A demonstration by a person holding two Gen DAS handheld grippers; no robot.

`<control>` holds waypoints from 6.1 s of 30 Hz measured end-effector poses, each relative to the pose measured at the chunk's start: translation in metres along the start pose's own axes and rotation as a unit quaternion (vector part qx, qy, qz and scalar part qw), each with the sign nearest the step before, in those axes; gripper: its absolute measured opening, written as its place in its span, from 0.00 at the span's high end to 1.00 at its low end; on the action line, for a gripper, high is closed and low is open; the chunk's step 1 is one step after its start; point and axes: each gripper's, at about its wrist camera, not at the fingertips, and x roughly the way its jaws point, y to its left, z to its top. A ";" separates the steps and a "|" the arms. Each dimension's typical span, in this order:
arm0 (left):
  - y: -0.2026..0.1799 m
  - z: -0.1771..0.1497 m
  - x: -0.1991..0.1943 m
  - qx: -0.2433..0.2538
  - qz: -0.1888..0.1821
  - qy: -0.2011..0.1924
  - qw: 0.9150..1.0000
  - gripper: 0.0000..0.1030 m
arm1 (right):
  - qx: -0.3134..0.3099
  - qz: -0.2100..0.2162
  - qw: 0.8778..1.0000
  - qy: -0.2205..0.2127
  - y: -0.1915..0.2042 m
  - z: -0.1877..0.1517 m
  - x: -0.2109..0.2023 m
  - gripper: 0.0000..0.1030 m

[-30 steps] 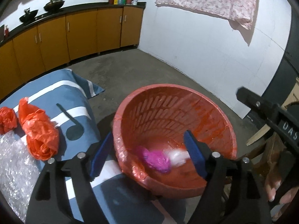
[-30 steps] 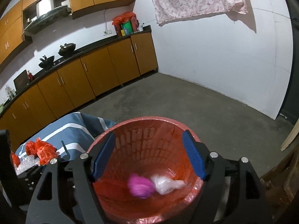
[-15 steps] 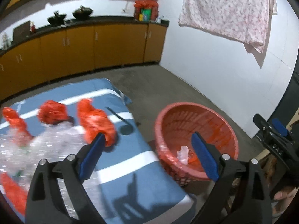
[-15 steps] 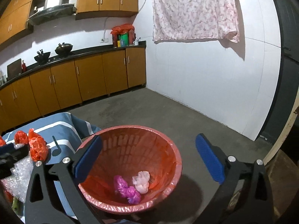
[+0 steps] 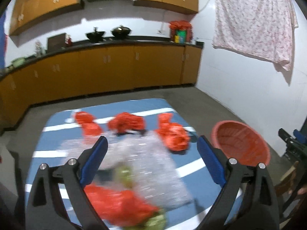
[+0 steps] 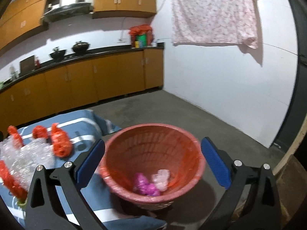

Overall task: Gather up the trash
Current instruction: 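Return both tools to the table and grasp the bubble wrap with the right tool, then grasp the red bag with the left tool while the right tool lifts the bubble wrap, then drop the bubble wrap and red bag into the orange basket, opening both tools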

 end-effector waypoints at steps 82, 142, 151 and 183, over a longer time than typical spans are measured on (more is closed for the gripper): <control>0.093 -0.091 0.032 -0.108 -0.001 0.129 0.986 0.49 | -0.063 0.253 0.965 0.039 0.171 -0.010 -0.051 0.97; -0.137 0.026 0.086 0.043 -0.188 0.018 0.981 0.93 | 0.032 0.098 0.994 0.019 -0.007 0.015 0.020 0.97; -0.184 0.018 0.134 0.075 -0.206 0.045 0.975 0.93 | 0.055 0.096 0.993 0.036 -0.029 0.012 0.048 0.97; -0.098 0.024 0.081 0.024 -0.137 0.012 0.990 0.30 | 0.083 0.078 0.993 0.030 -0.046 -0.004 0.014 0.42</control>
